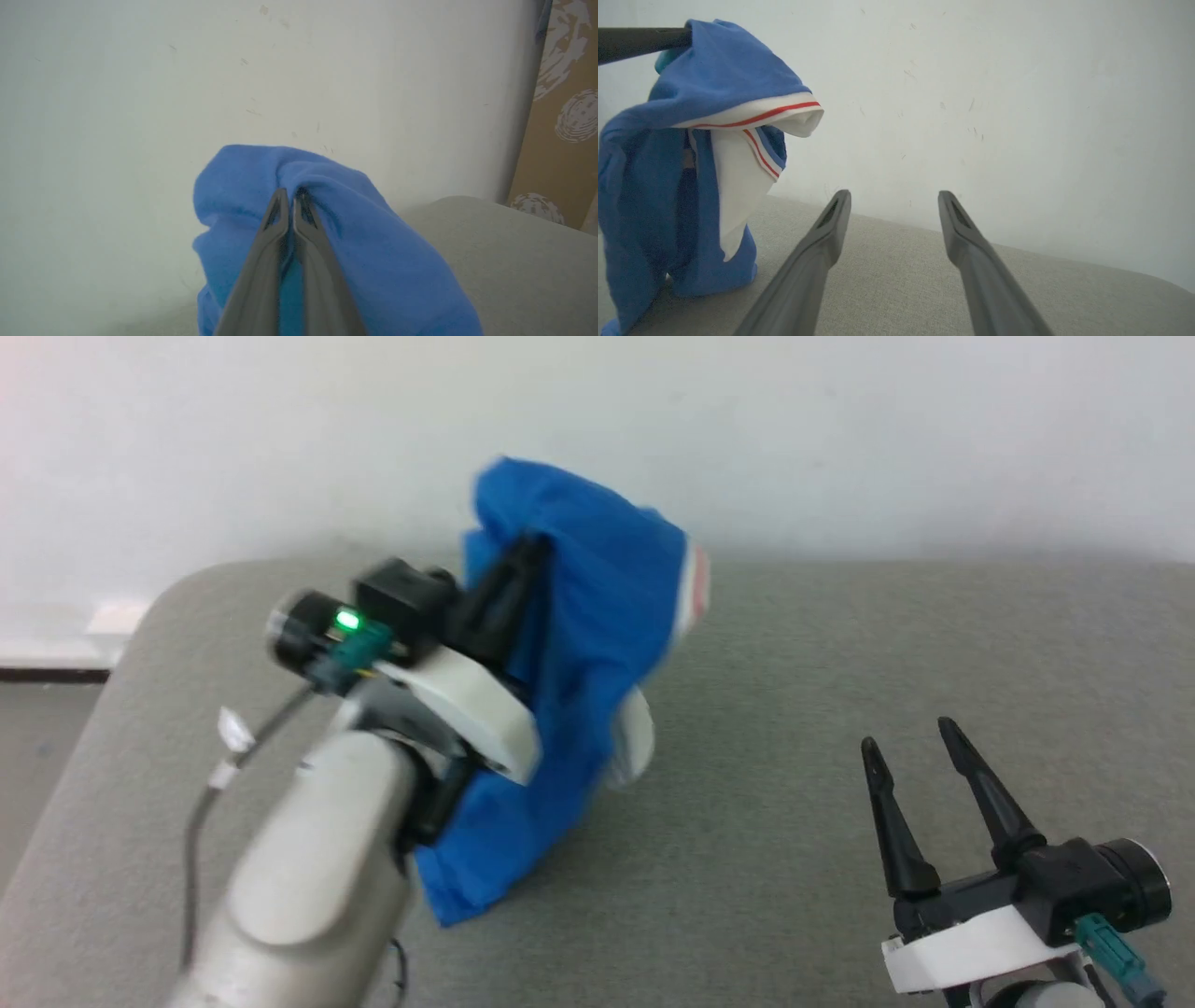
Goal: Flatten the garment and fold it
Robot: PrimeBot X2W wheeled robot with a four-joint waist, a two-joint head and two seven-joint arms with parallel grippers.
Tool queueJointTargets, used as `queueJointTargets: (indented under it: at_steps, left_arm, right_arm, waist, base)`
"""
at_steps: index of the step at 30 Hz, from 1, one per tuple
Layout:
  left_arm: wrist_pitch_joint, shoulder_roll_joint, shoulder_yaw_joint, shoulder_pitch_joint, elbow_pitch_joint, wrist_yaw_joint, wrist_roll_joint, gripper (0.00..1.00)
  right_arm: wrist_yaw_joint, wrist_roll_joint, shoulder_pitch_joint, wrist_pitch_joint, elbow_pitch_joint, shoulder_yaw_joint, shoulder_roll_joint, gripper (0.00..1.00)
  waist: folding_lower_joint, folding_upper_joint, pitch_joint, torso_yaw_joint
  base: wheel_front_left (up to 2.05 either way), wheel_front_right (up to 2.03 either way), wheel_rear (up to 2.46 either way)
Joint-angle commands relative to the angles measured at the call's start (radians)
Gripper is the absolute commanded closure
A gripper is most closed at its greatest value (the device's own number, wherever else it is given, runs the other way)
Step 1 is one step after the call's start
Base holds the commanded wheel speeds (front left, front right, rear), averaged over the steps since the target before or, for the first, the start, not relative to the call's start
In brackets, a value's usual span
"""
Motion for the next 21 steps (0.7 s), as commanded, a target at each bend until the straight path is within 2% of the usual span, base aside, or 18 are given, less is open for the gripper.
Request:
queueJointTargets:
  at_steps: [1, 6, 7, 10, 14, 17, 21]
  left_arm:
    - [-0.010, -0.019, -0.011, 0.018, 0.006, 0.005, -0.003, 1.00]
    - [-0.039, -0.143, -0.124, 0.059, 0.136, -0.018, -0.007, 1.00]
    - [-0.042, -0.157, -0.149, 0.063, 0.177, -0.019, 0.004, 0.00]
    - [-0.048, -0.187, -0.225, 0.067, 0.300, -0.034, 0.029, 0.00]
    - [-0.097, -0.207, -0.273, 0.057, 0.407, -0.044, 0.037, 0.00]
    - [-0.145, -0.213, -0.275, 0.044, 0.441, -0.044, 0.026, 0.00]
    - [-0.207, -0.197, -0.228, 0.025, 0.433, -0.012, 0.018, 0.00]
  right_arm:
    - [-0.002, -0.010, -0.009, -0.005, -0.005, 0.001, 0.003, 0.00]
    - [-0.002, -0.004, -0.026, -0.005, -0.010, -0.012, 0.003, 0.00]
    - [-0.002, -0.002, -0.029, -0.005, -0.009, -0.013, 0.003, 0.00]
    - [-0.002, 0.002, -0.036, -0.005, -0.003, -0.013, 0.004, 0.00]
    - [-0.002, 0.009, -0.037, -0.005, 0.004, -0.020, 0.004, 0.00]
    - [-0.002, 0.010, -0.031, -0.005, 0.013, -0.024, 0.004, 0.00]
    - [-0.002, 0.006, -0.019, -0.005, 0.024, -0.025, 0.004, 0.00]
  waist:
    - [0.0001, -0.0001, 0.048, -0.104]
    - [0.0001, -0.0001, 0.102, -0.184]
    - [0.0001, -0.0001, 0.111, -0.194]
    - [0.0001, -0.0001, 0.129, -0.216]
    - [0.0001, -0.0001, 0.131, -0.211]
    - [0.0001, -0.0001, 0.114, -0.184]
    - [0.0001, -0.0001, 0.069, -0.139]
  base:
    - [0.00, 0.00, 0.00]
    - [0.00, 0.00, 0.00]
    - [0.00, 0.00, 0.00]
    - [0.00, 0.00, 0.00]
    - [0.00, 0.00, 0.00]
    - [0.00, 0.00, 0.00]
    - [0.00, 0.00, 0.00]
